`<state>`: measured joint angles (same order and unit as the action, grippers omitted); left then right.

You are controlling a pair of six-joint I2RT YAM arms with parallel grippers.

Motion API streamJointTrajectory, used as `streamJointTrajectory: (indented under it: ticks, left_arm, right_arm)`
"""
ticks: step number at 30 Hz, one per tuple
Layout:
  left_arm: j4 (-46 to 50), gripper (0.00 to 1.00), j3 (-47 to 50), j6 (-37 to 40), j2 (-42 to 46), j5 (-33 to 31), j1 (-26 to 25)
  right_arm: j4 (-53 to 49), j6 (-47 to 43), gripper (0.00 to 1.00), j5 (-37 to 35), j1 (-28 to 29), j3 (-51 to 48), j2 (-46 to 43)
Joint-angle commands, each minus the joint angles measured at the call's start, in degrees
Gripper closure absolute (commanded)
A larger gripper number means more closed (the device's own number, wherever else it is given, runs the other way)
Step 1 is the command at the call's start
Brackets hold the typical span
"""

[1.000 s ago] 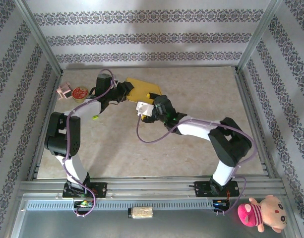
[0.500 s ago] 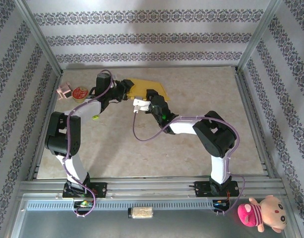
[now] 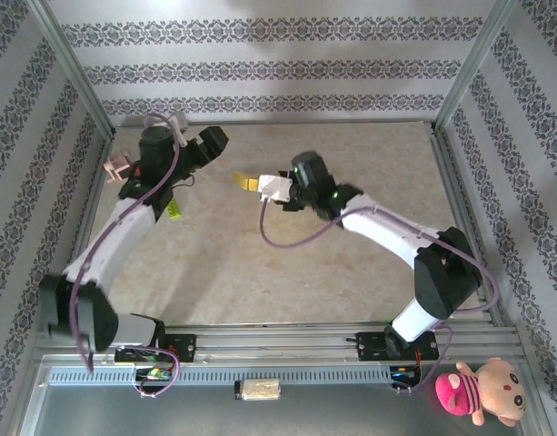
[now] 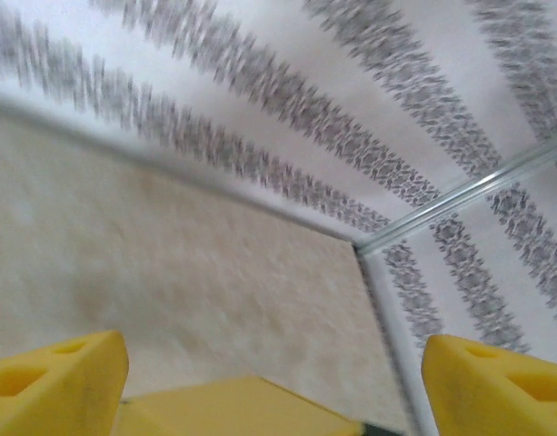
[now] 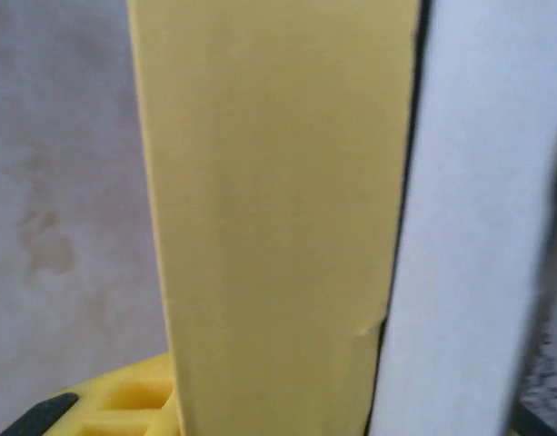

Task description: Fold the paper box

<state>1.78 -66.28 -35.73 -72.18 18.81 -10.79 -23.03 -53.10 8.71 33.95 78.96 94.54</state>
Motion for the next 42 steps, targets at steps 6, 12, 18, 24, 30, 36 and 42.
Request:
streamJointTrajectory:
  ticks: [6, 12, 18, 24, 30, 36, 42]
  left_arm:
    - [17.5, 0.18, 2.6, 41.0, 8.5, 5.2, 0.0]
    - [30.1, 0.19, 2.3, 48.2, 5.7, 7.9, -0.1]
    - [28.8, 0.21, 3.5, 44.0, 0.4, 8.3, -0.2]
    - [27.6, 0.24, 1.7, 43.2, -3.9, 11.4, -0.1]
    - [27.9, 0.29, -1.0, 42.8, -7.4, 13.9, -0.1]
    - [21.6, 0.33, -1.6, 41.2, -10.8, 24.3, -0.3]
    - [17.5, 0.43, -2.9, 42.6, -15.9, 27.3, -1.5]
  right_arm:
    - [-49.2, 3.7, 0.64, 7.4, -2.6, 28.3, 19.7]
    - [-42.5, 3.8, 0.59, -1.8, -0.6, 28.8, 25.4]
    - [-37.4, 5.7, 0.5, -0.2, -0.5, 25.0, 23.3]
    - [-34.6, 5.5, 0.5, -0.5, -1.9, 19.9, 18.7]
    - [-30.6, 6.5, 0.69, 2.1, -3.7, 15.8, 16.1]
    - [-30.9, 5.8, 0.71, 6.0, -3.9, 16.5, 16.6]
    - [-33.2, 5.0, 0.72, 10.8, -4.4, 18.0, 17.3]
